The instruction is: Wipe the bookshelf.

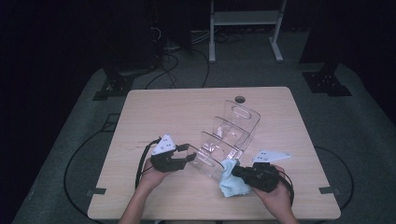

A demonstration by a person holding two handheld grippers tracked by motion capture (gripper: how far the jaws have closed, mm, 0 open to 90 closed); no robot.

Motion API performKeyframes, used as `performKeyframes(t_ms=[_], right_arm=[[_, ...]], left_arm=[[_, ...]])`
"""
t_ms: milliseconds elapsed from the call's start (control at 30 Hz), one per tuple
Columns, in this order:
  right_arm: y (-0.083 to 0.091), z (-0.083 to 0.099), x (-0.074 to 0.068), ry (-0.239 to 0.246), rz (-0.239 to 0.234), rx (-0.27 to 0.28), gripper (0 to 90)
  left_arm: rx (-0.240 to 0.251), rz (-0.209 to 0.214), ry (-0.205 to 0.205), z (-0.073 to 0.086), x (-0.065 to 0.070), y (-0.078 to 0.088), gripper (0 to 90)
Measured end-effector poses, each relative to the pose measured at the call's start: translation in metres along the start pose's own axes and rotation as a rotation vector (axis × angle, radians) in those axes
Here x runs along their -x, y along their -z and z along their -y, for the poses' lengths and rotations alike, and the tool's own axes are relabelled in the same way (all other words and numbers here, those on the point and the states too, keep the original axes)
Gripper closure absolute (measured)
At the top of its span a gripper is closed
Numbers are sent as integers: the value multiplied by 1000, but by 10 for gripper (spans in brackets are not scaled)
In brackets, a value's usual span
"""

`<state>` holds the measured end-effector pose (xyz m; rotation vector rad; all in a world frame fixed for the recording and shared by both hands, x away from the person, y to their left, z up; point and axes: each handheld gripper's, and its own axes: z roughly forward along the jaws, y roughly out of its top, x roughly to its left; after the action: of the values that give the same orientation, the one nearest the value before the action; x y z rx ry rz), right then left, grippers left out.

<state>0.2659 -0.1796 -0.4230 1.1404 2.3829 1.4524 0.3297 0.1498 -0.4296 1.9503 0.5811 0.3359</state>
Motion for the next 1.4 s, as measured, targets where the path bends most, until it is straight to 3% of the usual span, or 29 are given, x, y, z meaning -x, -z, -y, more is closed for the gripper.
performKeyframes(t_ms=[200,367,500,667,1000,1133,1400], right_arm=[[4,1,18,-39,58,20,840],[2,7,4,-26,33,-5,839],[2,9,-2,-14,9,-12,840],[7,6,10,-44,44,17,839],[8,2,25,-58,100,28,839],[9,3,33,-98,95,35,839],[21,7,17,-69,75,60,838]], left_arm=[[-5,33,-21,-1,4,-3,527],[-11,19,-18,-2,5,-3,538],[-10,32,-21,-1,4,-2,550],[-9,66,-31,-2,6,-3,553],[-14,126,-60,-2,11,-5,551],[-21,140,-76,-3,13,-5,581],[-23,112,-77,-5,16,-9,606]])
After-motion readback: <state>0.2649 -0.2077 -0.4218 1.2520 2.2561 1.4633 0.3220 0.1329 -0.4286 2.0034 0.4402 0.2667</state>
